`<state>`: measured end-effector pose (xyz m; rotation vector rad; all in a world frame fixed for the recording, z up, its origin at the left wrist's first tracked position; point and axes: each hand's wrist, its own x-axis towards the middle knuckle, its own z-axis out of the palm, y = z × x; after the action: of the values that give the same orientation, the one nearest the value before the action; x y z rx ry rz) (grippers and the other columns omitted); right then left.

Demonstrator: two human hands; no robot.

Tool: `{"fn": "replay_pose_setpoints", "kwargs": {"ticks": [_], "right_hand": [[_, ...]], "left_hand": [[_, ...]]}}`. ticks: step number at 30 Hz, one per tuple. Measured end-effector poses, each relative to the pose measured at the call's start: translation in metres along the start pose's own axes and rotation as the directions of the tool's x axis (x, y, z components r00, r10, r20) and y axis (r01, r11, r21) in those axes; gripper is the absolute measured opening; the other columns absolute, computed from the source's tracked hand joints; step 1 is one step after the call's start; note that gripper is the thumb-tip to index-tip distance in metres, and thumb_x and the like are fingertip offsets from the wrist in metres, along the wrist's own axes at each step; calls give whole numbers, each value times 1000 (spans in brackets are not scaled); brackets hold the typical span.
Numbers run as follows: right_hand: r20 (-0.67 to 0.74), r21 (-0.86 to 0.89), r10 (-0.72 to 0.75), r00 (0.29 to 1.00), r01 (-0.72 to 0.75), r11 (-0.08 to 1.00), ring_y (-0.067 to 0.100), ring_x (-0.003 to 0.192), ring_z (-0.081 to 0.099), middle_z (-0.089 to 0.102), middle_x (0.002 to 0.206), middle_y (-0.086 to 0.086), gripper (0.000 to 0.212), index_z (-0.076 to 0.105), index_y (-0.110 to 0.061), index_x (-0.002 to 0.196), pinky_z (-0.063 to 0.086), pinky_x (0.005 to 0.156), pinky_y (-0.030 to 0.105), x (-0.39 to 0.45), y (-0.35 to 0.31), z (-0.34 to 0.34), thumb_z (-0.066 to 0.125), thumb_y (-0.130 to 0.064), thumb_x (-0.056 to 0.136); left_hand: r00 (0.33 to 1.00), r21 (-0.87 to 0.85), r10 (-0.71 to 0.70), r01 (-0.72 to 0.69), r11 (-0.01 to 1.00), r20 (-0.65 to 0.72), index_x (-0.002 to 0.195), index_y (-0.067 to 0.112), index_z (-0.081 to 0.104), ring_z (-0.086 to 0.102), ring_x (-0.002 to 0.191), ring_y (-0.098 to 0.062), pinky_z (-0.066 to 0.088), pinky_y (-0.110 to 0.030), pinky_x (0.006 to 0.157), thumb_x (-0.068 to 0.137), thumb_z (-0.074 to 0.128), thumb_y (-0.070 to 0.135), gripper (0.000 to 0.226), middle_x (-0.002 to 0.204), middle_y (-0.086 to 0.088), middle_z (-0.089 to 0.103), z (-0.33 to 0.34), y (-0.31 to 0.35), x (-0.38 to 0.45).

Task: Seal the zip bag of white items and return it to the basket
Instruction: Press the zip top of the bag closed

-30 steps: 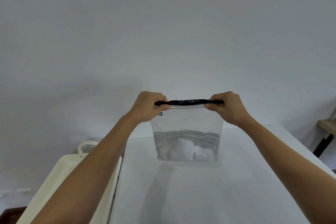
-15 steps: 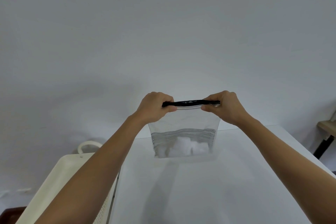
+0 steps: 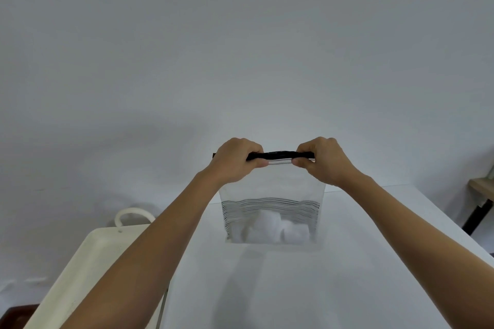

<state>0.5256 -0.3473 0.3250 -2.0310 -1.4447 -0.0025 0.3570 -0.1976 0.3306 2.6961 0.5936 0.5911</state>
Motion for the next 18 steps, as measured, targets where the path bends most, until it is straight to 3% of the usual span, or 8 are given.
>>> {"fn": "replay_pose_setpoints", "kwargs": {"ticks": [6,12,18], "right_hand": [[98,-60,-34,995,40,997,20,57,49,63,63,5,10,73,-22,85,38,53,30,1,-8,-2,65,-18,86],[28,-35,-16,999,17,999,22,55,43,56,58,9,10,73,-11,79,35,53,33,2,-8,8,65,-13,85],[-1,-68,-51,999,51,996,19,65,41,51,67,6,10,73,-15,84,29,55,29,1,-3,12,64,-16,87]], "left_hand": [[995,112,87,-82,990,-41,79,14,67,54,64,-26,26,-26,49,90,64,31,20,68,-6,63,6,6,0],[988,186,144,-132,974,-51,85,12,64,54,65,-27,23,-24,50,94,58,30,21,69,3,54,13,9,0],[992,131,122,-118,984,-22,92,22,67,54,68,-19,33,-28,55,92,59,41,21,77,6,59,16,3,-3]]}}
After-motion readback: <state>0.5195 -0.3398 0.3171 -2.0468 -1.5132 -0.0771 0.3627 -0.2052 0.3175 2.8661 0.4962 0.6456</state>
